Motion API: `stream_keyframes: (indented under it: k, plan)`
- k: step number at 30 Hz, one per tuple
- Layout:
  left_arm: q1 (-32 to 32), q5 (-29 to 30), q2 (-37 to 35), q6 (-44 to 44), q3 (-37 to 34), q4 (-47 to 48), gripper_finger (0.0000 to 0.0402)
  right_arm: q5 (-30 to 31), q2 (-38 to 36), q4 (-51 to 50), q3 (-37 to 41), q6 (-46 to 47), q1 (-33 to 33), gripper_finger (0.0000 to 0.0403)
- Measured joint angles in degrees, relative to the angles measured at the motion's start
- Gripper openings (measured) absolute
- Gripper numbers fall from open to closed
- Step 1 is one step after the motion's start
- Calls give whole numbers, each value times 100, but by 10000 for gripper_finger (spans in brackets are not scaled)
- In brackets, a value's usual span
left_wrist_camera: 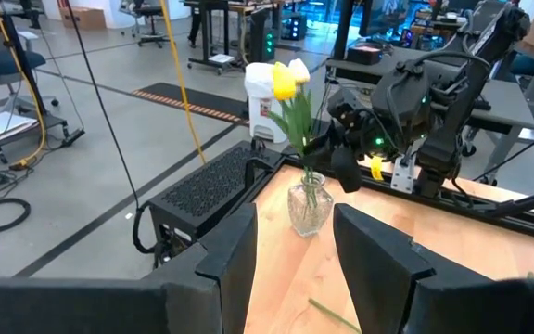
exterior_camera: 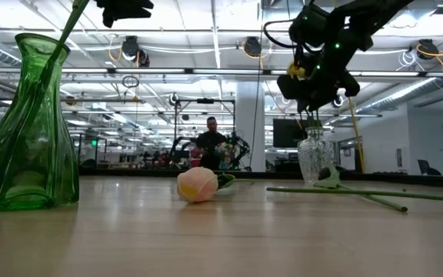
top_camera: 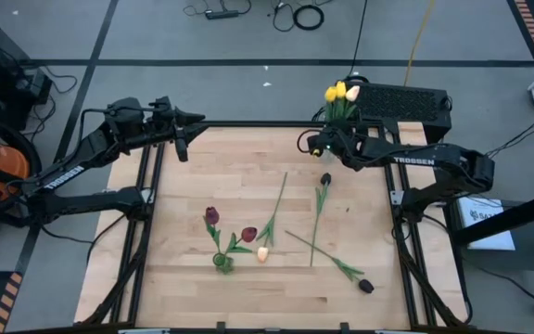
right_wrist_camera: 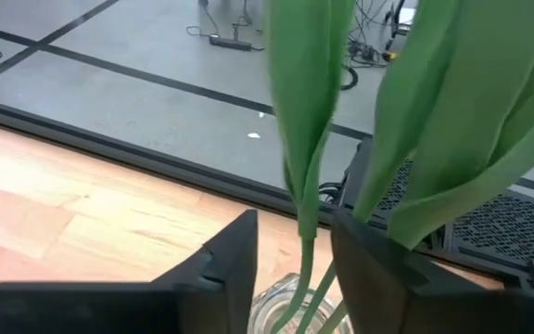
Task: Sort flowers into vase by color
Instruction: Put the bottom black flower into the vase
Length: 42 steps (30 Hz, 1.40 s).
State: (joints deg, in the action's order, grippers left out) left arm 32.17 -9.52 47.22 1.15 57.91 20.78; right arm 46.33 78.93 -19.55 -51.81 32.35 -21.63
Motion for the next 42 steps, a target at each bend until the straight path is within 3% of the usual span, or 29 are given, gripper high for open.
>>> stream_keyframes:
  k: [7, 12, 20, 25, 32, 42]
  plan:
    - [0, 0, 2, 0, 0, 184, 152, -28, -480, -134, 0, 99, 69, 173]
    - [0, -5, 2, 3, 0, 287, 152, -61, -1126, -452, -4, 336, 172, 177]
    - [1, -11, 2, 306, 0, 276, 152, -1240, -2094, -663, -4, 702, 360, 167]
    - [-1, -31, 0, 611, 0, 270, 152, -1367, -2417, -871, -6, 1382, 654, 160]
    - [-5, -31, -7, 602, 0, 478, 152, -1700, -2352, -896, -4, 1616, 1302, 140]
    - [-5, -31, -45, 547, 0, 705, 152, -1828, -1560, -763, -5, 2577, 2338, 81]
